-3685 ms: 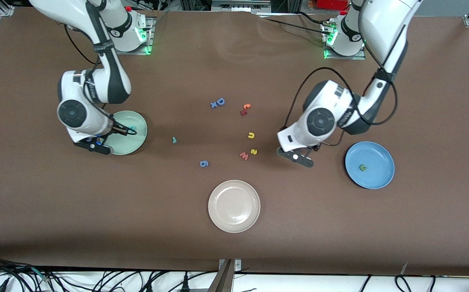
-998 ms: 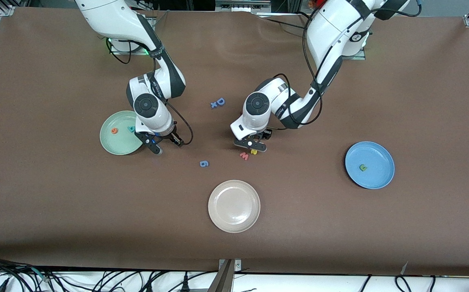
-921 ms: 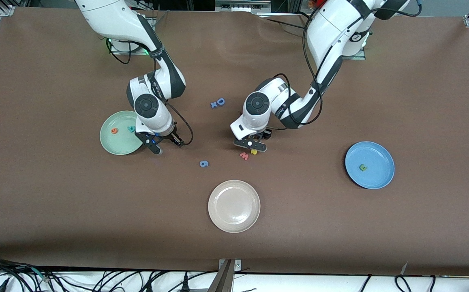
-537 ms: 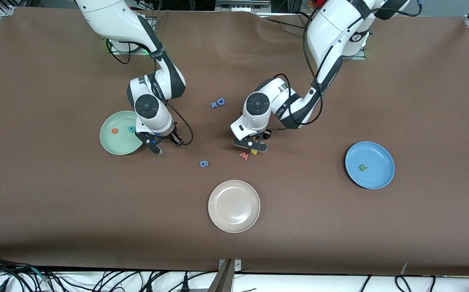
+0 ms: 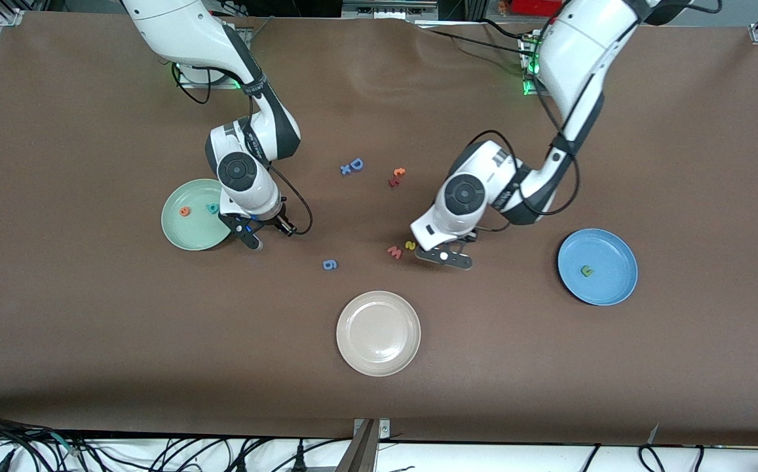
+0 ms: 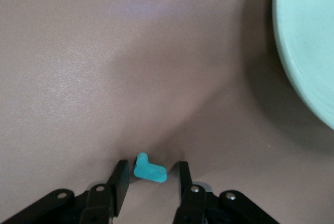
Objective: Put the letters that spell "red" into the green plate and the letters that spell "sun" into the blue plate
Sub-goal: 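Place the yellow u on the blue plate with the left gripper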
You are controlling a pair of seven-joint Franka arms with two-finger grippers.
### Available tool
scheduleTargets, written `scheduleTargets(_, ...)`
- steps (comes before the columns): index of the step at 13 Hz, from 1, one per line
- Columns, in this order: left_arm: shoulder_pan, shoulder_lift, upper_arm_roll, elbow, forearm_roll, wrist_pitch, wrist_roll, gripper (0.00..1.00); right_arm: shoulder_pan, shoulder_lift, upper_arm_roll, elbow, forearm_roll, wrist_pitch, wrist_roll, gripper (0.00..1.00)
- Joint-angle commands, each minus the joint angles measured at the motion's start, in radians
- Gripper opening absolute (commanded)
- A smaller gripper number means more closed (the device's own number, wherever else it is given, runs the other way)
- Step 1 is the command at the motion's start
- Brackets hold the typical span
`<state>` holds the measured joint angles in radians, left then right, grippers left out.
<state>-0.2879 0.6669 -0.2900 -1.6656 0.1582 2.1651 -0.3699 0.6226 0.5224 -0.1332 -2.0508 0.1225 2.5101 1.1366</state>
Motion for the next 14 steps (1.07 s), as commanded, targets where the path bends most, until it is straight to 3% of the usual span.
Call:
scheduleTargets(1,0.134,-0.053,-0.064,-0.011,0.011,-0.097,0.147,0.24,0.006,0.004,0.000,-0.014,0.017,0.009,0.005,0.36)
scheduleTargets(6,0.360,-0.090,-0.063,-0.008,0.014,-0.197,0.520,0.25,0.006,0.002,-0.002,-0.009,0.016,0.001,-0.009,0.24)
scheduleTargets(10,0.486,-0.076,-0.057,-0.009,0.047,-0.197,0.608,0.28,0.006,-0.013,-0.002,-0.002,0.016,-0.016,-0.015,0.24)
scheduleTargets(14,0.521,-0.012,-0.040,0.000,0.119,-0.173,0.595,0.30,-0.003,-0.064,-0.043,0.017,0.013,-0.132,-0.128,0.24)
